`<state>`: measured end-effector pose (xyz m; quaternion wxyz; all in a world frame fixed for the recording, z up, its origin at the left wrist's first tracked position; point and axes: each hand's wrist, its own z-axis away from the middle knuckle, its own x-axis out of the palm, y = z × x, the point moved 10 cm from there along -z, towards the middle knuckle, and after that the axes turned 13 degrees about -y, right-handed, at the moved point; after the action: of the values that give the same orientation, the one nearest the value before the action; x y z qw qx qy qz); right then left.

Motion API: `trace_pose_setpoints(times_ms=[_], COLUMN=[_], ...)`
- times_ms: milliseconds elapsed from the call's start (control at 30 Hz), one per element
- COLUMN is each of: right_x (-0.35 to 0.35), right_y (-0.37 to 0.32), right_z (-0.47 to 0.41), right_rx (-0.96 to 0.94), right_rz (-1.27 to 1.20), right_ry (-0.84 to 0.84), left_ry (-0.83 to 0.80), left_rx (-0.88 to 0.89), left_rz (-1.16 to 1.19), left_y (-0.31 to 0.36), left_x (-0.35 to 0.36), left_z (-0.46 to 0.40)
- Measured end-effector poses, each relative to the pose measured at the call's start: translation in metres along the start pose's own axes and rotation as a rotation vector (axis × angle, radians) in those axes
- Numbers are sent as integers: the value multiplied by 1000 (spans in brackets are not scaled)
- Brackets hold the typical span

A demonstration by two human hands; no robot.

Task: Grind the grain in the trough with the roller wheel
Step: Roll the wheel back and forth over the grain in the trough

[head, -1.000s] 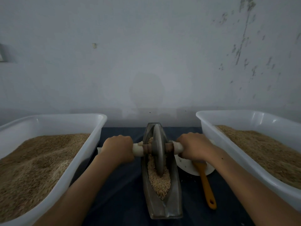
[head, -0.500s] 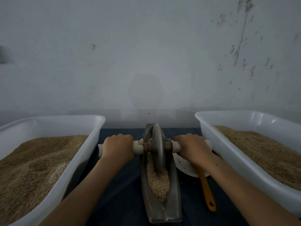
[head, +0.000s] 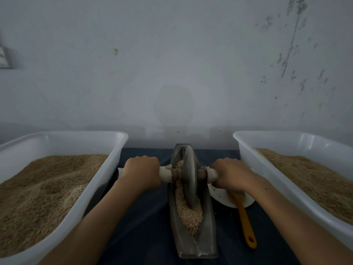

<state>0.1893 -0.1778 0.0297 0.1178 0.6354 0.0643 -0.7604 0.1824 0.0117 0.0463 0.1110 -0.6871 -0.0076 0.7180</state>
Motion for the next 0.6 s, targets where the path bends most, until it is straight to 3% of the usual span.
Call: trace_pose_setpoints(times_ms=[133, 200, 333, 500, 600], right_x=[-14, -16, -12, 4, 6], right_y=[-2, -3, -3, -2, -2], right_z=[3, 4, 3, 3, 4], right_rx=[5, 6, 2, -22, -39], right_rz=[18, 17, 41, -34, -55], right_ry=[245, 280, 190, -118, -146], left_ry=[90, 102, 55, -63, -76], left_rx=[-42, -43, -10, 40, 49], left_rz=[9, 22, 16, -2, -6], left_y=[-2, -3, 0, 4, 4], left_x=[-4, -4, -1, 4, 4], left_z=[2, 2, 2, 2, 3])
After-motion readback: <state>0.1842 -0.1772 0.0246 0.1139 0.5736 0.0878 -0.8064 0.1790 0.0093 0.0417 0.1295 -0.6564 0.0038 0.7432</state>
